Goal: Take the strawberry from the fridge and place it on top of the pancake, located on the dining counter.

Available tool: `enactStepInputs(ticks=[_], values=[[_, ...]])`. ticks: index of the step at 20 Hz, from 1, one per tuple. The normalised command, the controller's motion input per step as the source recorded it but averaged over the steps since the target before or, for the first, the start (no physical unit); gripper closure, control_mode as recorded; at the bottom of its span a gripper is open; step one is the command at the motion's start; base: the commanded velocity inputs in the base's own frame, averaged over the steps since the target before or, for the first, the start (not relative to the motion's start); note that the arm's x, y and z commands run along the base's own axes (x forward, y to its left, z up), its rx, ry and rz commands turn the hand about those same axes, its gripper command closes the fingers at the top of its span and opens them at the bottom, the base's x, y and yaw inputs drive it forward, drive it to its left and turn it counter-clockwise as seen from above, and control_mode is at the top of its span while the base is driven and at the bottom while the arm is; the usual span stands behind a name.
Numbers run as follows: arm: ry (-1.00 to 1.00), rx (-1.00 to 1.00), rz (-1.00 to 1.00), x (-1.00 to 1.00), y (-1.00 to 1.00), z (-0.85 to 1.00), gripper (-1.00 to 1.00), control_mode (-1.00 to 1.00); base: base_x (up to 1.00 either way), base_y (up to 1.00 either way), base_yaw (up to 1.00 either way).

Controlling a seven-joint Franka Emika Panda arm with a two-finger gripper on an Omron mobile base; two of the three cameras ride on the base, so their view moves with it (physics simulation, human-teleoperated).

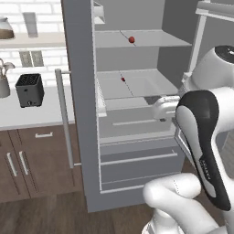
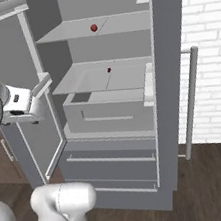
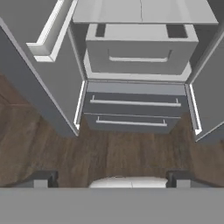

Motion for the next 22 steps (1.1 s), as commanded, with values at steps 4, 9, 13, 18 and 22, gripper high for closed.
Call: enactStepInputs(ticks=[4, 9, 13, 18, 22], values=[[-0.19, -0.10, 0.09, -0.23, -0.49, 0.00, -1.00, -1.00, 0.00, 0.00, 0.00], [-0.10, 0.13, 0.08, 0.00, -0.26, -0.01, -1.00, -1.00, 0.00, 0.00, 0.00], [-0.14, 0.01, 0.00, 0.01, 0.01, -0.17, -1.00, -1.00, 0.00, 0.00, 0.00], [-0.14, 0.00, -0.01, 0.00, 0.04, -0.20, -1.00, -1.00, 0.00, 0.00, 0.00], [-0.01, 0.00, -0.02, 0.03, 0.01, 0.00, -1.00, 1.00, 0.21, 0.01, -0.07]])
